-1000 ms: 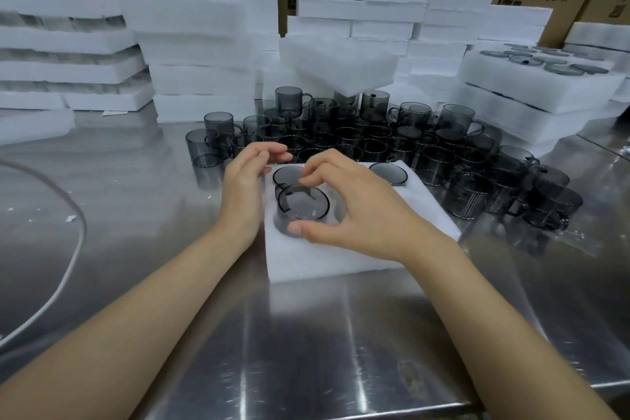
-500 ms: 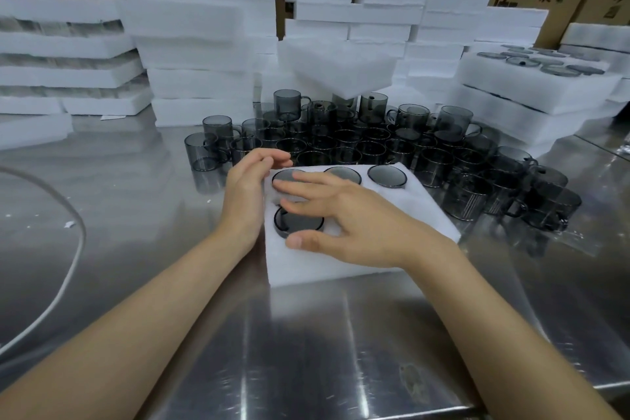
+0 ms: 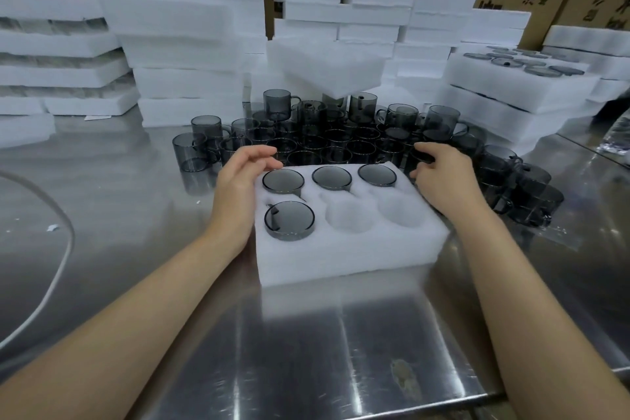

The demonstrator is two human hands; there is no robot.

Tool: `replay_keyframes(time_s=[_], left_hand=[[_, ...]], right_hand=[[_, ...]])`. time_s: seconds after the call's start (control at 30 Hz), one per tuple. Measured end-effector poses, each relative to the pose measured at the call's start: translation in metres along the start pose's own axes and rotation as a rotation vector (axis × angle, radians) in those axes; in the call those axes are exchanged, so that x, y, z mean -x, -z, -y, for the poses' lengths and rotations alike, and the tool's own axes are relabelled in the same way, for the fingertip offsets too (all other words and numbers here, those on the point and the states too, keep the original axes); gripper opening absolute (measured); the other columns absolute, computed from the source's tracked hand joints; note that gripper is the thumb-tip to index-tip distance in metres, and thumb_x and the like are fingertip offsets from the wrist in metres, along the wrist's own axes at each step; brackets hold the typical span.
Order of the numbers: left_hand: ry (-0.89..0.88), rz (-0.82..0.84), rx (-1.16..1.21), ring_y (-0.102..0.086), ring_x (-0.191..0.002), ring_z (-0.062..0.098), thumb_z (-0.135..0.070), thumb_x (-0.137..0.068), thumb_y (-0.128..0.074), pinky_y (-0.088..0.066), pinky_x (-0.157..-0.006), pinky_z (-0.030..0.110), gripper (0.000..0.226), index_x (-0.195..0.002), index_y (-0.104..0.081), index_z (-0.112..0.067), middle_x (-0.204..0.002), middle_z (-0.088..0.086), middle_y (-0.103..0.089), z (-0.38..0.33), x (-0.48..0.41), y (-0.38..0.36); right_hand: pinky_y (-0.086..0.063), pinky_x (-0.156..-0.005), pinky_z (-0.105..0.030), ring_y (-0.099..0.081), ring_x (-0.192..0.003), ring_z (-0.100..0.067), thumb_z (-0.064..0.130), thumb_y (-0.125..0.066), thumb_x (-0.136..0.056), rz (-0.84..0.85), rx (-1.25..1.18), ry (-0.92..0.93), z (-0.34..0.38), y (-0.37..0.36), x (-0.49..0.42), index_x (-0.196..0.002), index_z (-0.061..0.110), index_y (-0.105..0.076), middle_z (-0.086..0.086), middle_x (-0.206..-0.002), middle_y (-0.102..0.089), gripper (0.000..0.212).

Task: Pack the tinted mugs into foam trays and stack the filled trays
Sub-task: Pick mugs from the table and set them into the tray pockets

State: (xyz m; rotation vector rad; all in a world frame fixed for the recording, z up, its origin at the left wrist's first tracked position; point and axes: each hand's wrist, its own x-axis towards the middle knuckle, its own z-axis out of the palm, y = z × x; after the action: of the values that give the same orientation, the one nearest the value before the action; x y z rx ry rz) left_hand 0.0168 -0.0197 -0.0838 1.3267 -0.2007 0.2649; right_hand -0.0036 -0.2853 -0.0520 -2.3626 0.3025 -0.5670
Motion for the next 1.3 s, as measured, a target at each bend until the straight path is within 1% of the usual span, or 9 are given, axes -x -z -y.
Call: replay_keyframes(time_s=[0.3,0.5,0.63,0.73,0.83,0.97,1.13,1.23,1.3], left_hand=[[-0.005,-0.016,-0.003,-0.058,-0.094,0.022,0.004,-0.091,-0.042,-0.037,-0.109,0.052,0.031,-0.096,-0.063,-0.018,-0.080,0.001,-0.066,0.000,0.000,-0.002],[-0.002,-0.014,0.009,-0.058,-0.093,0.022,0.006,-0.091,-0.042,-0.037,-0.109,0.052,0.031,-0.096,-0.062,-0.018,-0.078,0.001,-0.066,-0.001,0.000,-0.003],[0.002,-0.011,0.011,-0.057,-0.093,0.024,0.005,-0.091,-0.042,-0.035,-0.110,0.055,0.031,-0.096,-0.062,-0.018,-0.078,0.001,-0.066,0.000,-0.001,-0.002],[0.003,-0.013,0.009,-0.057,-0.094,0.023,0.004,-0.091,-0.043,-0.035,-0.110,0.055,0.031,-0.096,-0.063,-0.019,-0.077,-0.001,-0.067,0.000,-0.001,-0.002],[0.003,-0.008,0.012,-0.058,-0.094,0.023,0.004,-0.091,-0.042,-0.035,-0.110,0.055,0.031,-0.096,-0.063,-0.019,-0.076,-0.003,-0.068,0.000,-0.001,-0.002],[0.001,-0.003,0.010,-0.058,-0.094,0.023,0.001,-0.090,-0.044,-0.035,-0.109,0.056,0.029,-0.096,-0.063,-0.020,-0.076,-0.004,-0.069,0.000,0.000,-0.001],[-0.002,0.003,0.011,-0.058,-0.097,0.024,0.000,-0.089,-0.044,-0.034,-0.110,0.056,0.029,-0.096,-0.063,-0.021,-0.077,-0.004,-0.069,0.000,0.000,-0.001],[-0.012,0.007,0.006,-0.059,-0.096,0.022,-0.002,-0.088,-0.045,-0.034,-0.110,0.054,0.027,-0.097,-0.063,-0.020,-0.075,-0.005,-0.069,-0.001,0.002,-0.002],[-0.018,0.008,0.002,-0.059,-0.095,0.021,-0.005,-0.086,-0.047,-0.036,-0.110,0.052,0.025,-0.097,-0.063,-0.020,-0.075,-0.006,-0.069,-0.002,0.002,-0.002]], right_hand=[[-0.039,-0.104,-0.032,-0.053,-0.121,-0.030,-0.007,-0.046,-0.087,0.065,0.028,-0.011,-0.011,-0.012,-0.011,-0.140,0.007,-0.046,-0.018,-0.133,-0.054,0.055],[-0.036,-0.087,-0.018,-0.059,-0.096,-0.021,0.002,-0.054,-0.089,-0.101,-0.008,0.046,-0.010,-0.010,-0.011,-0.135,0.007,-0.053,-0.014,-0.117,-0.060,0.046],[-0.038,-0.080,-0.011,-0.055,-0.074,-0.008,0.023,-0.069,-0.087,-0.267,-0.077,0.181,0.002,-0.004,-0.003,-0.130,0.008,-0.057,-0.007,-0.112,-0.055,0.047],[-0.044,-0.076,-0.011,-0.054,-0.078,-0.011,0.032,-0.076,-0.081,-0.325,-0.189,0.274,0.010,-0.001,0.005,-0.114,0.011,-0.065,0.002,-0.105,-0.047,0.041],[-0.041,-0.075,-0.007,-0.051,-0.080,-0.017,0.024,-0.080,-0.077,-0.361,-0.224,0.436,0.016,0.000,0.010,-0.087,0.006,-0.066,0.000,-0.107,-0.044,0.024],[-0.048,-0.086,-0.016,-0.052,-0.095,-0.012,0.014,-0.078,-0.078,-0.263,-0.215,0.580,0.014,-0.001,0.010,-0.082,0.012,-0.066,0.002,-0.130,-0.034,0.013],[-0.048,-0.083,-0.008,-0.050,-0.101,0.015,0.001,-0.069,-0.084,-0.163,-0.288,0.610,0.014,-0.001,0.010,-0.093,0.012,-0.064,-0.006,-0.126,-0.047,0.015],[-0.045,-0.083,-0.008,-0.051,-0.105,0.011,0.002,-0.067,-0.086,-0.104,-0.350,0.574,0.015,0.000,0.011,-0.090,0.018,-0.059,-0.002,-0.123,-0.050,0.018],[-0.052,-0.086,-0.022,-0.060,-0.102,-0.002,0.001,-0.062,-0.090,0.002,-0.589,0.451,0.019,-0.001,0.013,-0.088,0.020,-0.055,-0.003,-0.123,-0.051,0.020]])
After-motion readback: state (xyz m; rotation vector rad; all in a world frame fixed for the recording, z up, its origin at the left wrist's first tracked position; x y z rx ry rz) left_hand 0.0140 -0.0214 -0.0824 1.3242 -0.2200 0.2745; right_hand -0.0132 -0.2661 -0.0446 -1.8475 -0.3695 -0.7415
